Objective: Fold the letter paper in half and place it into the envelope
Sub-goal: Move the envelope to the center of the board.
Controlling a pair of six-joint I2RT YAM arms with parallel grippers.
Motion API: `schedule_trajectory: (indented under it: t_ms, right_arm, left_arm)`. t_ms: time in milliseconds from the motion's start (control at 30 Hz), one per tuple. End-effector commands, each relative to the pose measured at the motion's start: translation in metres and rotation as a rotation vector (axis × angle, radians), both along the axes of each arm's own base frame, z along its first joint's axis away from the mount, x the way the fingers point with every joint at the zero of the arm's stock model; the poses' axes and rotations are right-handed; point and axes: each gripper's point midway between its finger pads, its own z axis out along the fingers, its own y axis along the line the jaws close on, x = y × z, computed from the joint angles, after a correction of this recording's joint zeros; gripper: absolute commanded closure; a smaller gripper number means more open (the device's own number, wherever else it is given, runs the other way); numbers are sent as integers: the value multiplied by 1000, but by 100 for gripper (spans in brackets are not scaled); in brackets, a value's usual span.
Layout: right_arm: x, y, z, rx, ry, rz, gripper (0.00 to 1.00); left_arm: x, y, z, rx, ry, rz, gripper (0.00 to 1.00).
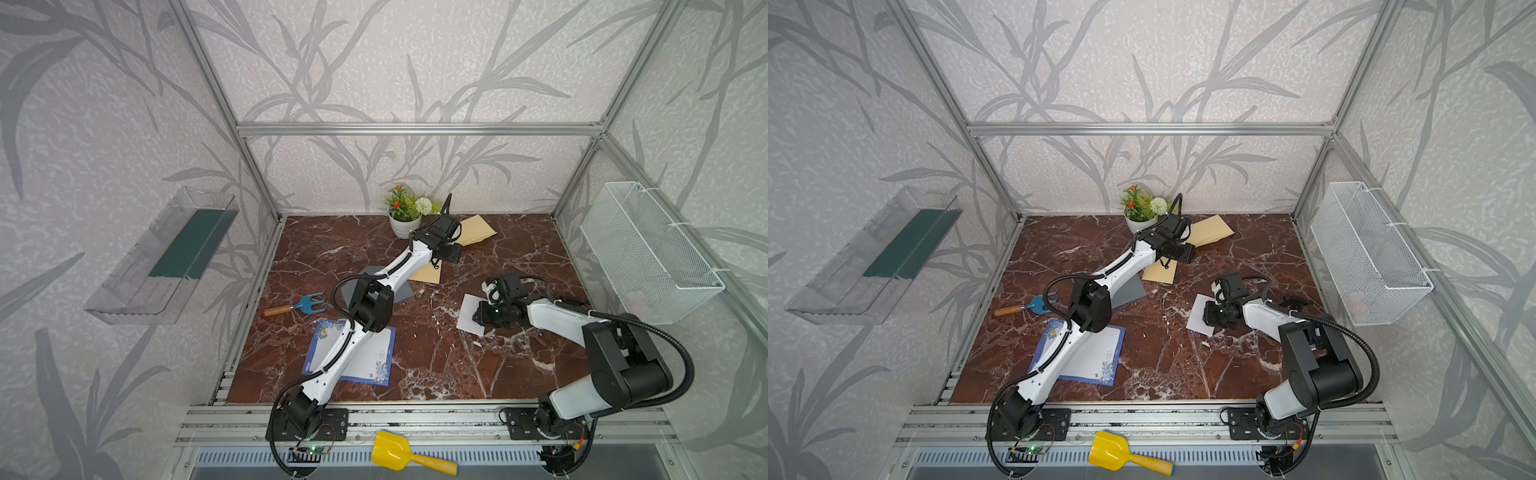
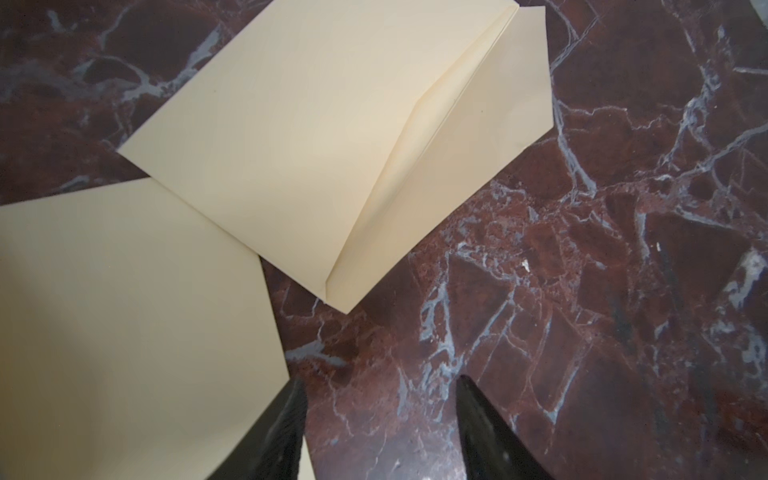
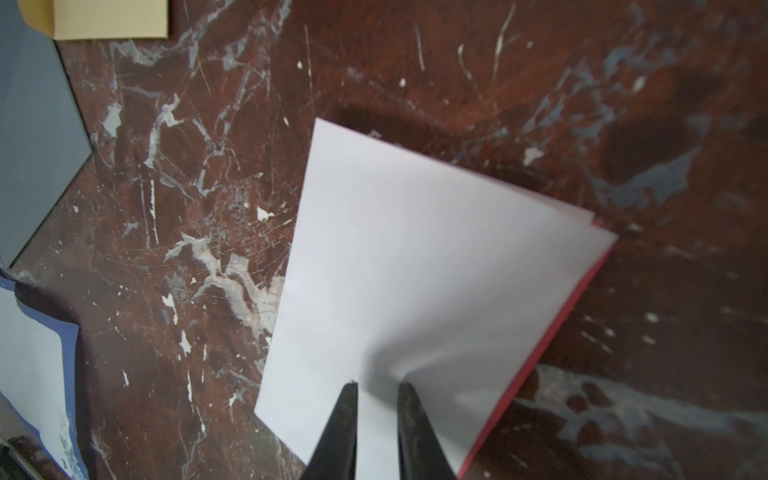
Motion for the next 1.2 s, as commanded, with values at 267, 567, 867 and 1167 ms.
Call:
schedule_trajectory:
  t_ms: [267,567,867,1167]
  right_arm:
    - [-7,3,-1,24,30,3,80]
    - [21,6,52,51,-82,0,80]
    - [92,-1,96,43,-201,-47,79]
    - [203,7,99,-17,-275,-75,79]
  left_arm:
    - [-6,-13,15,-79,26,-27,41]
    - [-61,13,42,-136,92,-14,43]
    - [-84,22,32,-171,145,7,43]
    - [-112,42,38,-210,141,52,44]
